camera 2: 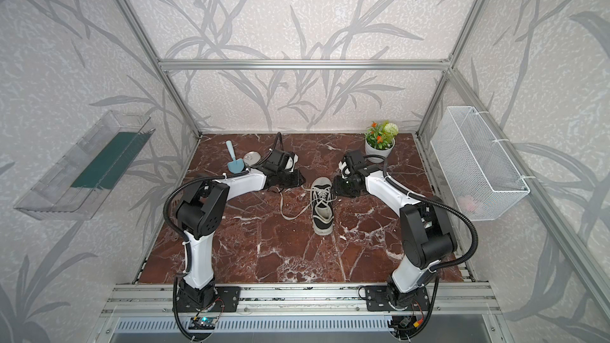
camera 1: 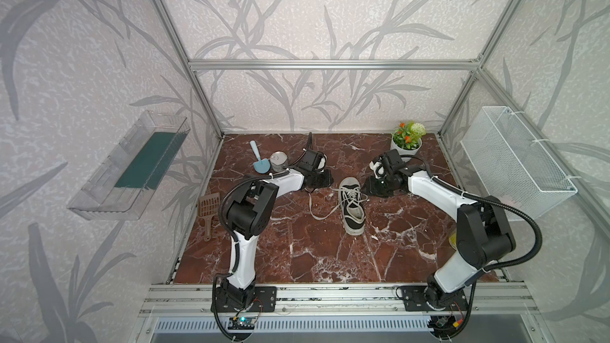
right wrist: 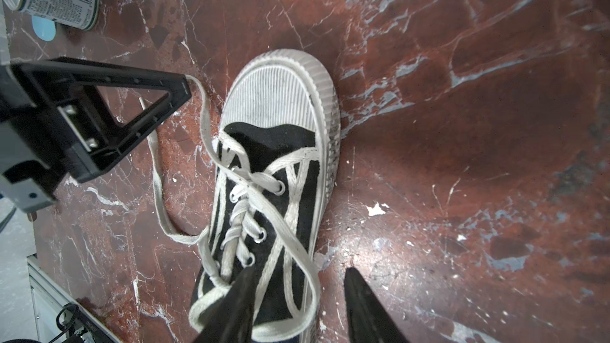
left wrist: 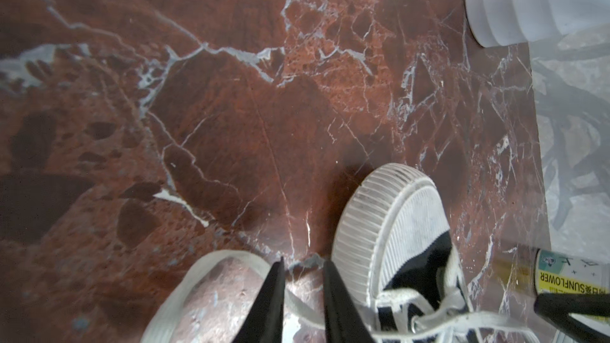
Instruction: Tie the shoes
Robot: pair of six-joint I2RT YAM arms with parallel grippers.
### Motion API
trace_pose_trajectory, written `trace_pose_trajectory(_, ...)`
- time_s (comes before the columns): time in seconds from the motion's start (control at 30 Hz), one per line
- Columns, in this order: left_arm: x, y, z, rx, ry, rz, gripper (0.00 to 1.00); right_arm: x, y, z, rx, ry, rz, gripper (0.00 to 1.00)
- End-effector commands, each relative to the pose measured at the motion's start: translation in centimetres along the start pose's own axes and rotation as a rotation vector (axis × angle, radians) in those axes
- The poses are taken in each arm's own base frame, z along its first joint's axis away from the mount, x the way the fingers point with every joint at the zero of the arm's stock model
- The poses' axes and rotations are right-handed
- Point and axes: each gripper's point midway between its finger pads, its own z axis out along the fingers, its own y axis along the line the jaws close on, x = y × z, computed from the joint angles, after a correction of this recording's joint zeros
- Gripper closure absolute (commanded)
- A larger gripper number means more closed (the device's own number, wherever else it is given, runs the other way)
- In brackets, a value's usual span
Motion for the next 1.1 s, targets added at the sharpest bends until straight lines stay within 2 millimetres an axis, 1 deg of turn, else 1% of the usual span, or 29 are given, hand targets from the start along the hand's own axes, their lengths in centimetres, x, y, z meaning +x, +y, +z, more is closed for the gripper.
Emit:
trace_pose_trajectory(0.0, -0.8, -0.2, 0.4, 0.009, -0.019, -0.016, 0.80, -0.7, 0.2, 0.1, -0.015, -0.007, -0.009, 0.56)
trace_pose_trajectory(0.1, -0.3, 0.4, 0.6, -0.011, -0.004, -0.020, 0.81, -0.5, 0.1, 0.4, -0.016, 0.003, -0.005, 0.56)
trace_pose_trajectory(0.2, 0.3, 2.2, 0.6, -0.068, -0.004, -0.061, 0.82, -0.1, -0.4, 0.7, 0.002, 0.012, 0.001, 0.56)
trace_pose_trajectory(0.3, 0.9, 2.7, 0.7, -0.058, -0.002, -0.092, 0.83, 0.4, -0.9, 0.9, 0.022, 0.025, 0.007, 0.56)
trace_pose_trajectory(0.47, 1.8, 3.1, 0.5, -0.068, 0.015, -0.095, 0.83, 1.5, -1.3, 1.3, 0.019, 0.049, 0.024, 0.56)
trace_pose_trajectory(0.8, 4.0, 4.2, -0.3, -0.093, 0.039, -0.107, 0.83, 3.2, -1.8, 1.1, 0.020, 0.075, 0.039, 0.56)
trace_pose_trajectory(1.07, 4.7, 4.3, -1.2, -0.100, 0.043, -0.112, 0.84, 4.4, -1.7, 0.4, 0.011, 0.084, 0.048, 0.56)
